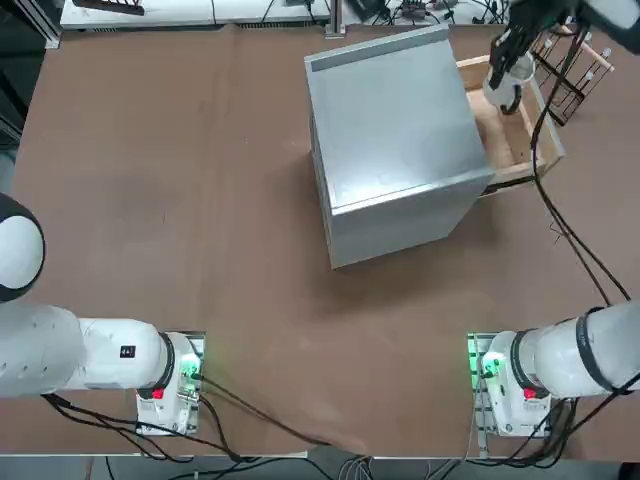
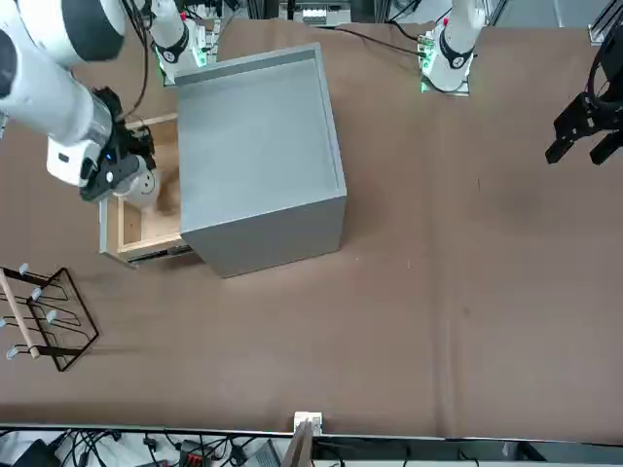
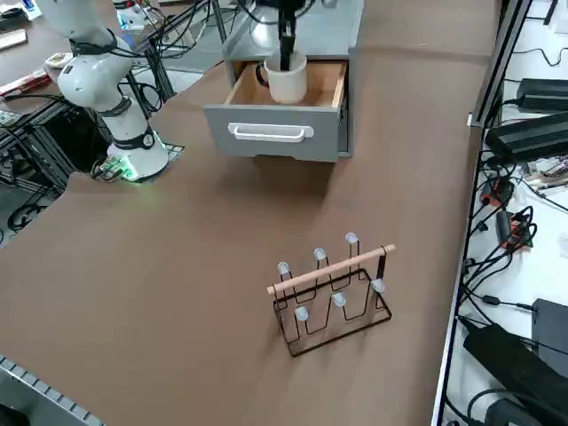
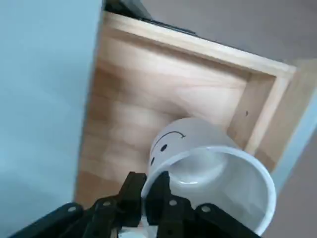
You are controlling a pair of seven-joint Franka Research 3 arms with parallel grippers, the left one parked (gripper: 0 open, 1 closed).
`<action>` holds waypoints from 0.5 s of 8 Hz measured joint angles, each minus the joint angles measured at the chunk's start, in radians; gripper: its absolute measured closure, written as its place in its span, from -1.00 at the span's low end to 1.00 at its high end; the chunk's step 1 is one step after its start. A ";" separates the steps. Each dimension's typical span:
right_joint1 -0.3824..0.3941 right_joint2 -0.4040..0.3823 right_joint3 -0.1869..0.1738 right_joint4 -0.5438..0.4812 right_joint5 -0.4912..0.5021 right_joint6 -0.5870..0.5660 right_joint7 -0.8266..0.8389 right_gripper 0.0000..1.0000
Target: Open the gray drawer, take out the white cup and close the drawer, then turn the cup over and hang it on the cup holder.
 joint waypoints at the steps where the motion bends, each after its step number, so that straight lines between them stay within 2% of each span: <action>1: -0.003 -0.005 -0.010 0.061 -0.002 -0.083 -0.019 0.88; 2: -0.007 -0.010 -0.033 0.100 -0.006 -0.133 -0.073 0.88; 4: -0.016 -0.011 -0.122 0.140 -0.064 -0.177 -0.280 0.88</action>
